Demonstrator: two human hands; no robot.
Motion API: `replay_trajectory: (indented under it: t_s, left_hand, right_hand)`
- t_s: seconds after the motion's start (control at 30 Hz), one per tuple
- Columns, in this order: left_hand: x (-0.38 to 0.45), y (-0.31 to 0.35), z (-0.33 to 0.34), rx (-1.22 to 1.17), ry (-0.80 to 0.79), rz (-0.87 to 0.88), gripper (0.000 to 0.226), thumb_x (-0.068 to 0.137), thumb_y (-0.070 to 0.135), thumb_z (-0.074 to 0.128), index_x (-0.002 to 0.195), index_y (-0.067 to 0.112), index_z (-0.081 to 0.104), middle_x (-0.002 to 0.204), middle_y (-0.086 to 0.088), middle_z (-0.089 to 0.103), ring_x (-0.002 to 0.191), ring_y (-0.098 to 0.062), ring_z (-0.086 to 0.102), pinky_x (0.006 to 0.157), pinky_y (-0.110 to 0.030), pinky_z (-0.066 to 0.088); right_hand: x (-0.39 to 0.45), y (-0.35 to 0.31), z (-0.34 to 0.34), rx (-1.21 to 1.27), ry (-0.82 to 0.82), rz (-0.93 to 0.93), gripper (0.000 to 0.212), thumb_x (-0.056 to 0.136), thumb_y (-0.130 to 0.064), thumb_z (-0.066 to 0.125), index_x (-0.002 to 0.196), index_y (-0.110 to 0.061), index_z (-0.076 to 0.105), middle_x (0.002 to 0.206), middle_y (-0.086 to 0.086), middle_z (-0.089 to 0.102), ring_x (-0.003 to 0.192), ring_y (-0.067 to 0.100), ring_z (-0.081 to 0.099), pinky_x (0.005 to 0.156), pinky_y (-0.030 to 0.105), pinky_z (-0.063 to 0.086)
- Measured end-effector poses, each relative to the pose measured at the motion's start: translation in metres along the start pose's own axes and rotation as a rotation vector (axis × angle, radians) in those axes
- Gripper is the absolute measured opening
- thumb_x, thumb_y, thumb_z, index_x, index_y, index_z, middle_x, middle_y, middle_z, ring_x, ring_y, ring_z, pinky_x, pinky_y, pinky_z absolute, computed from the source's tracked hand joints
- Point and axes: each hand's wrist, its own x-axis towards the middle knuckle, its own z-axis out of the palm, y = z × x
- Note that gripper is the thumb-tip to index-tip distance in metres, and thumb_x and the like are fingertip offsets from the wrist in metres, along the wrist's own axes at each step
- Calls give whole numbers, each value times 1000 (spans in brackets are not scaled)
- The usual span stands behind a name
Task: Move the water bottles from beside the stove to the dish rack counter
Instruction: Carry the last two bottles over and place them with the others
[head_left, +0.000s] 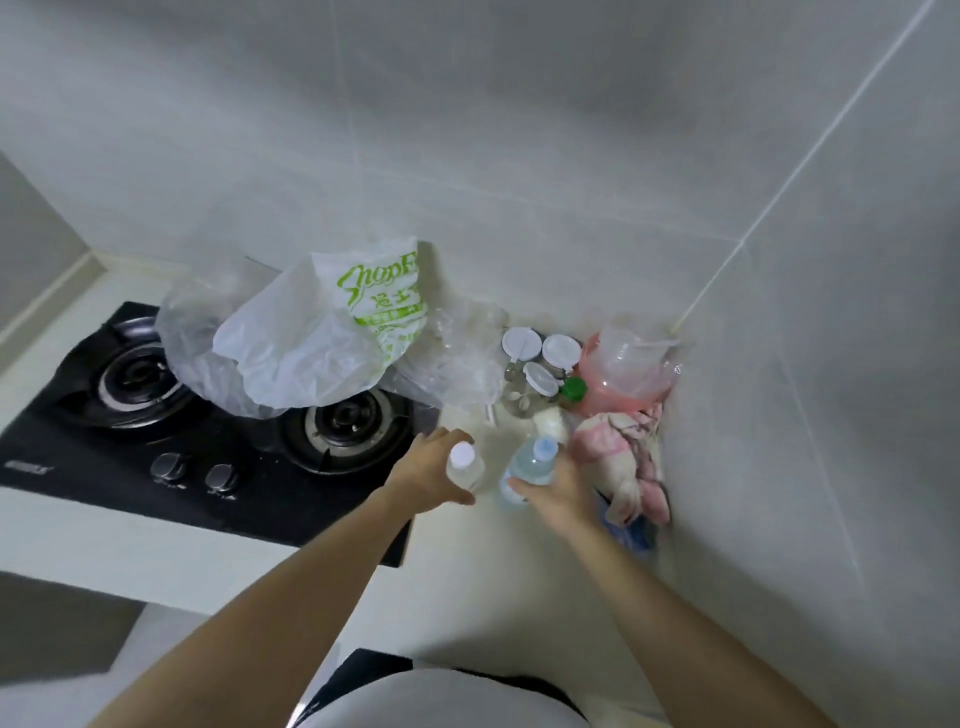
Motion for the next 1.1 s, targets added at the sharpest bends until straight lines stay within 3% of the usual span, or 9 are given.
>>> replay_trajectory:
  t_s: [0.13,0.27,0.37,0.47,0.57,0.7,0.87,1.0,1.1]
  left_hand:
    - [-15,-2,6,-16,121,-53,54,72,40,90,116,28,60,105,11,65,105,-20,57,80,-35,49]
    - [-54,-13,-5,-253,216,-171,31,66,50,80,86,30,66,83,12,72,81,-13,70,68,-35,56]
    - [-98,-27,-24,-382,340,-195,29,62,52,79,84,35,70,86,12,75,84,-10,71,69,-30,60]
    - [-143,-42,-53,-444,505,-253,39,60,61,82,87,36,68,88,12,75,84,-6,72,70,-31,61]
    - [-193,-61,-89,-566,667,-256,53,59,68,88,93,34,67,90,11,75,88,-7,73,73,-33,62]
    - [-272,-93,-138,-745,880,-204,44,63,64,92,94,44,69,97,21,77,90,3,74,70,-18,57]
    - [-384,-163,-187,-849,1105,-221,55,61,75,89,105,46,70,107,18,77,102,-1,74,89,-31,59]
    - [-483,-223,-225,-807,1264,-244,50,59,81,84,98,53,69,100,21,77,92,0,75,67,-15,59]
    - [-549,-267,-247,-804,1332,-338,61,58,78,87,99,35,73,96,9,80,88,-11,78,74,-30,66]
  right_hand:
    - [-10,0,-2,-7,-75,-69,52,76,-26,90,120,-15,65,111,5,74,104,26,71,87,43,60]
    - [-23,-21,-2,21,-120,-178,67,62,-41,88,119,-21,59,109,-1,72,101,21,71,75,33,60]
    - [-30,-42,1,51,-210,-256,67,56,-50,84,115,-29,62,106,-7,75,100,17,72,85,47,63]
    - [-44,-74,14,82,-308,-344,63,60,-47,88,117,-33,65,110,-6,75,105,18,72,92,46,61]
    - [-71,-115,41,164,-402,-416,58,63,-44,89,116,-33,67,110,-5,77,105,13,74,88,38,62]
    - [-127,-179,98,332,-534,-464,60,65,-38,91,119,-26,68,114,-2,79,108,14,75,80,22,59]
    - [-218,-261,196,435,-750,-574,47,77,-34,84,121,-25,71,120,5,77,115,23,73,91,35,55]
    - [-297,-318,287,434,-916,-661,51,82,-38,81,129,-22,68,121,7,76,117,27,72,92,39,55]
    - [-355,-354,351,422,-1038,-702,48,83,-34,80,125,-15,69,120,13,75,117,33,71,97,48,56]
